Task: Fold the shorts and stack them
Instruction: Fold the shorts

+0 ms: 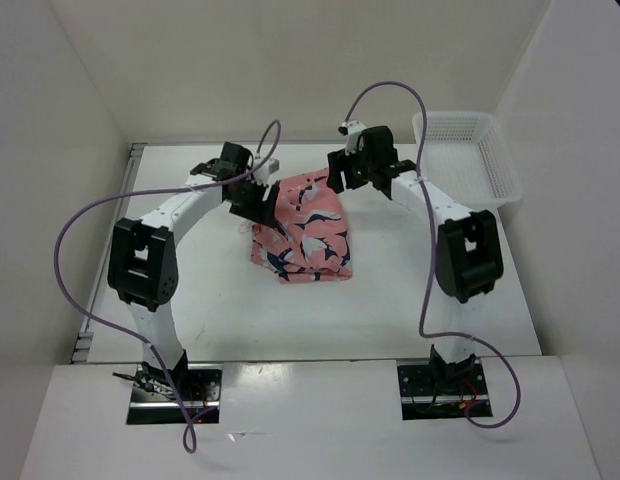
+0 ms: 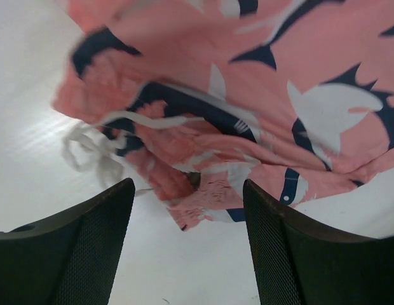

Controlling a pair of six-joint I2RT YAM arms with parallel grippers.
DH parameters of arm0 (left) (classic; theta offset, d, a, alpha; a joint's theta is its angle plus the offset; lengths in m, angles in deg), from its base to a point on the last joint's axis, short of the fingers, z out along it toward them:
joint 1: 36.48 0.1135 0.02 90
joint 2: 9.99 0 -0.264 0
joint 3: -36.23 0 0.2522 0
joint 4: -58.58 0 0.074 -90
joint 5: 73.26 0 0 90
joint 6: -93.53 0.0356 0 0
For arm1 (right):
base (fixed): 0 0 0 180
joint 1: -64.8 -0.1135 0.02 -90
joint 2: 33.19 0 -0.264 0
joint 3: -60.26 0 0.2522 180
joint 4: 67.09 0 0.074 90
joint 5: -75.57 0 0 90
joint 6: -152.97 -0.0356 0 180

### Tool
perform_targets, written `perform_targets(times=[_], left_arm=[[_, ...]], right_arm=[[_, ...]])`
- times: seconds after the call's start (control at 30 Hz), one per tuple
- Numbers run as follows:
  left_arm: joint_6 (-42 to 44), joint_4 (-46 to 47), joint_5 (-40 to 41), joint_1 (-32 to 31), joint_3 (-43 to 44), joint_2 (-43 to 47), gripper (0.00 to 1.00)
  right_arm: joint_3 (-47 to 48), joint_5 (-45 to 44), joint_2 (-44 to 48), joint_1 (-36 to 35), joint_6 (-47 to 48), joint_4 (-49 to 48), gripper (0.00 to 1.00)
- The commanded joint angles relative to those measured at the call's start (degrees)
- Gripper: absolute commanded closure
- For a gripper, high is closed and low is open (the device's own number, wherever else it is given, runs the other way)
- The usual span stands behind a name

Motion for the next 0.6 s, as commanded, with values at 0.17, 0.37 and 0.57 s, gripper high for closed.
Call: perform_targets(times=[0.17, 0.37, 0.57], left_arm=[[0.21, 0.46, -5.12, -1.35, -4.33, -2.67, 0.24], [0.21, 0.46, -3.81, -1.35, -3.71, -4.86, 0.4], [0.21, -0.16, -4.42, -1.35, -5.47, -4.86, 0.66]], right_arm=[[22.22, 2.95, -19.7, 2.41, -9.6, -1.89, 0.25], [29.98, -1.79, -27.88, 2.41, -14.45, 0.21, 0.27], [26.91, -2.86, -29.21, 2.41, -15.59, 0.83, 0.28]])
